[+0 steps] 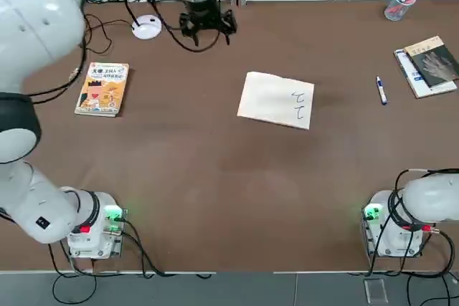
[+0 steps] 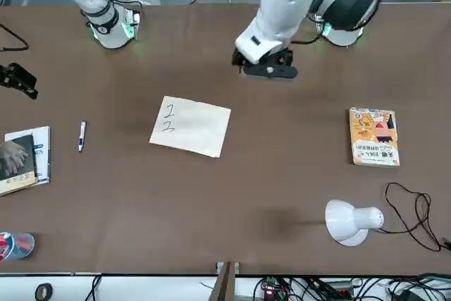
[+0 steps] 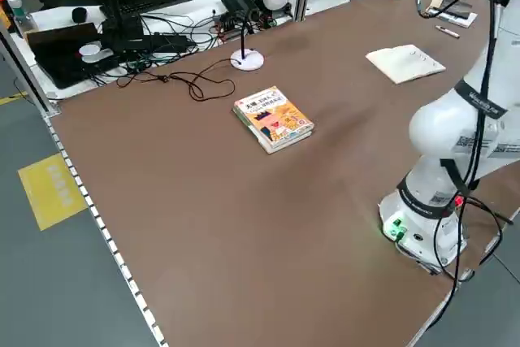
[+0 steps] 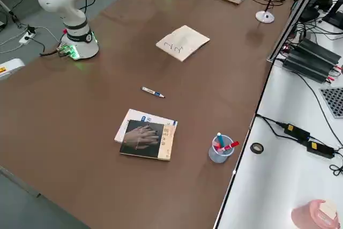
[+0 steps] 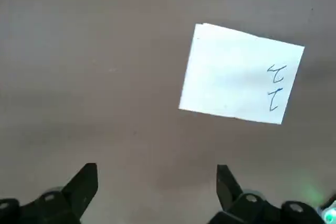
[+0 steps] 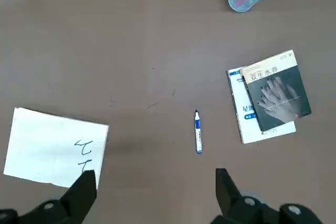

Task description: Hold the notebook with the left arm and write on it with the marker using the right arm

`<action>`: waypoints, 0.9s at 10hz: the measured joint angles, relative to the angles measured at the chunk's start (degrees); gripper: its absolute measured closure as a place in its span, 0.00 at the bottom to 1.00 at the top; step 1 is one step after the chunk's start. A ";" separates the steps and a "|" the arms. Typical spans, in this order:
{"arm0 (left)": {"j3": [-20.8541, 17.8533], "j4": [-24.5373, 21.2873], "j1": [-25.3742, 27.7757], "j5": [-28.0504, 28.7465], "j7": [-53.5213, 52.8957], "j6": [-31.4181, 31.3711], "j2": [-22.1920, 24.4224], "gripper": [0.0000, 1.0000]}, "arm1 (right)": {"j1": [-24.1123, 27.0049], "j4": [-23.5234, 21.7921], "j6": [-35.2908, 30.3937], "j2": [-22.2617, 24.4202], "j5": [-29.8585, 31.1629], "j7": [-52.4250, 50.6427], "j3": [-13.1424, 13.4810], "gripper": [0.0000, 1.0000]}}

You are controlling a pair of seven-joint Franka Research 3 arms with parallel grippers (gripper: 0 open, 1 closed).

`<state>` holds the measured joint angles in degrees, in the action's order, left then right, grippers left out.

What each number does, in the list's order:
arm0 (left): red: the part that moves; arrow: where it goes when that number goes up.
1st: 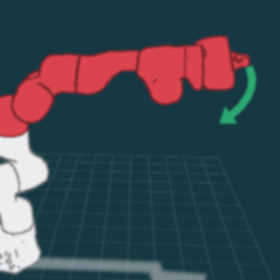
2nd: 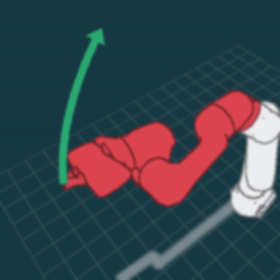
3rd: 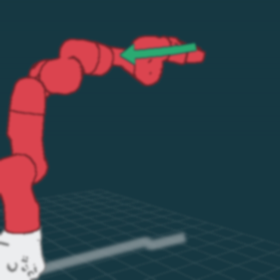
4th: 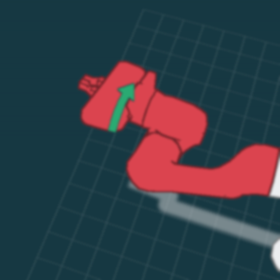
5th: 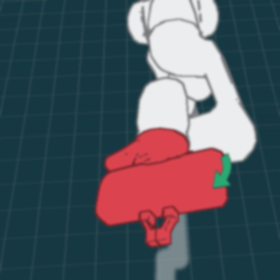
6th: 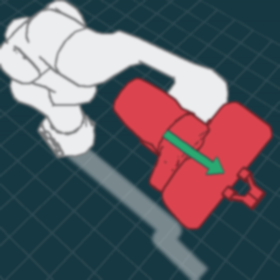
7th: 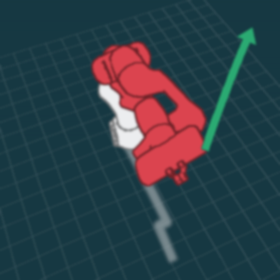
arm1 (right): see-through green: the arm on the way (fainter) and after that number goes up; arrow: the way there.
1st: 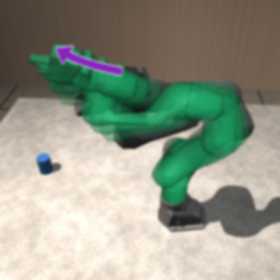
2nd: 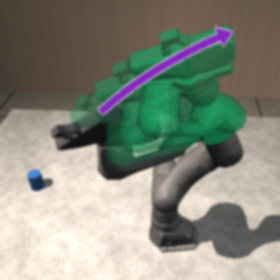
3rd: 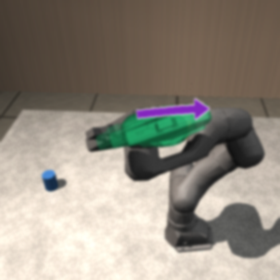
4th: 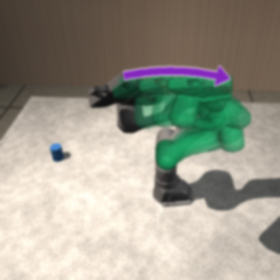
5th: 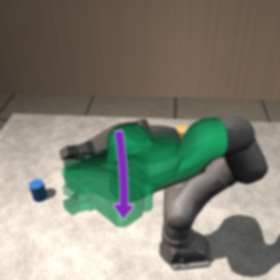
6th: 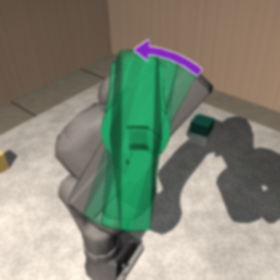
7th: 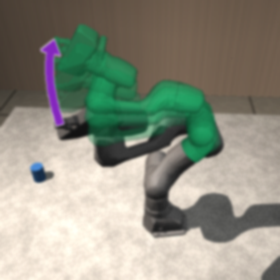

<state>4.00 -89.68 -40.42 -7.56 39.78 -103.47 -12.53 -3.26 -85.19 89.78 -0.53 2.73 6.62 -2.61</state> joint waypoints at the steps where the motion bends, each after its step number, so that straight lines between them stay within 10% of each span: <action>1: 0.04 0.01 -1.38 0.00 1.01 -1.89 -1.62 0.00 | -0.01 0.00 0.05 0.00 0.00 0.00 -0.01 0.00; 9: 0.22 0.05 -7.48 1.99 -1.92 -17.09 -13.63 0.00 | -0.42 -0.02 1.47 0.00 -0.05 0.03 -0.04 0.00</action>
<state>4.21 -89.63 -47.91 -5.57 37.86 -120.56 -26.16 -3.68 -85.21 91.25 -0.53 2.68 6.65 -2.66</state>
